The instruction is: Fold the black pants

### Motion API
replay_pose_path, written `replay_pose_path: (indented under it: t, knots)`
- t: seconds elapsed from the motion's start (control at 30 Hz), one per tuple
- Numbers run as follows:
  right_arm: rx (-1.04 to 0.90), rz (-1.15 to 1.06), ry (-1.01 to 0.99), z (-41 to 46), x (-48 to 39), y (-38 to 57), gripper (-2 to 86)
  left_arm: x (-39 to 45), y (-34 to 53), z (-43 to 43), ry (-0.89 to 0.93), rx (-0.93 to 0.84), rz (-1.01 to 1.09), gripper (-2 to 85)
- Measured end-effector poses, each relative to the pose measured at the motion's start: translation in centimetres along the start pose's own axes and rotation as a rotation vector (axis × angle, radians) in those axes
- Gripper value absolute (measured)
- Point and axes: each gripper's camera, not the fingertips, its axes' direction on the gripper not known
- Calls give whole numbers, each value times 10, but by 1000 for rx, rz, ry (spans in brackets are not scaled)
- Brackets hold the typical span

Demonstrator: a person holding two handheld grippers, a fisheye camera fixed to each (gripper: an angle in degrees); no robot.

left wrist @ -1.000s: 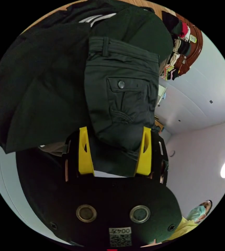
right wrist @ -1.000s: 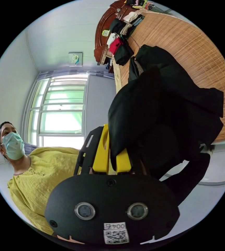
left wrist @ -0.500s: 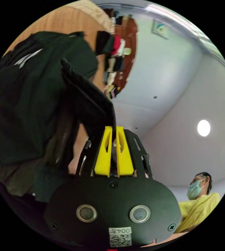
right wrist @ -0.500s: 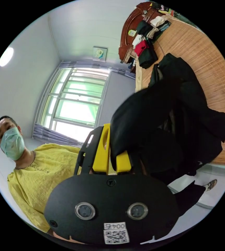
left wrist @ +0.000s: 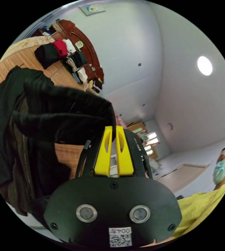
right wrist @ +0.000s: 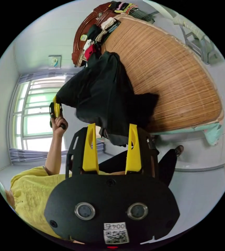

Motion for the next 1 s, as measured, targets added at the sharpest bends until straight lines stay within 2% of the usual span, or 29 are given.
replay_pose_path:
  t: [0.13,0.27,0.43,0.53,0.67,0.7,0.83,1.0]
  knots:
    - [27,-124,1,-16,-48,-34,167,46,36,73,-252,-260,183,28]
    - [5,-243,52,-10,-115,-69,185,73,75,142,-356,-444,332,32]
    - [-123,-449,244,29,-229,-128,193,105,140,223,-446,-650,580,36]
    - [-291,-567,460,82,-285,-165,189,115,174,248,-461,-707,673,37]
    - [-549,-614,668,169,-309,-201,185,124,193,259,-487,-724,749,39]
    - [-630,-593,679,196,-306,-210,184,123,193,259,-488,-718,742,39]
    - [-795,-500,508,247,-305,-237,203,107,195,254,-521,-739,673,39]
    - [-902,-479,540,289,-318,-262,209,107,199,250,-568,-732,714,40]
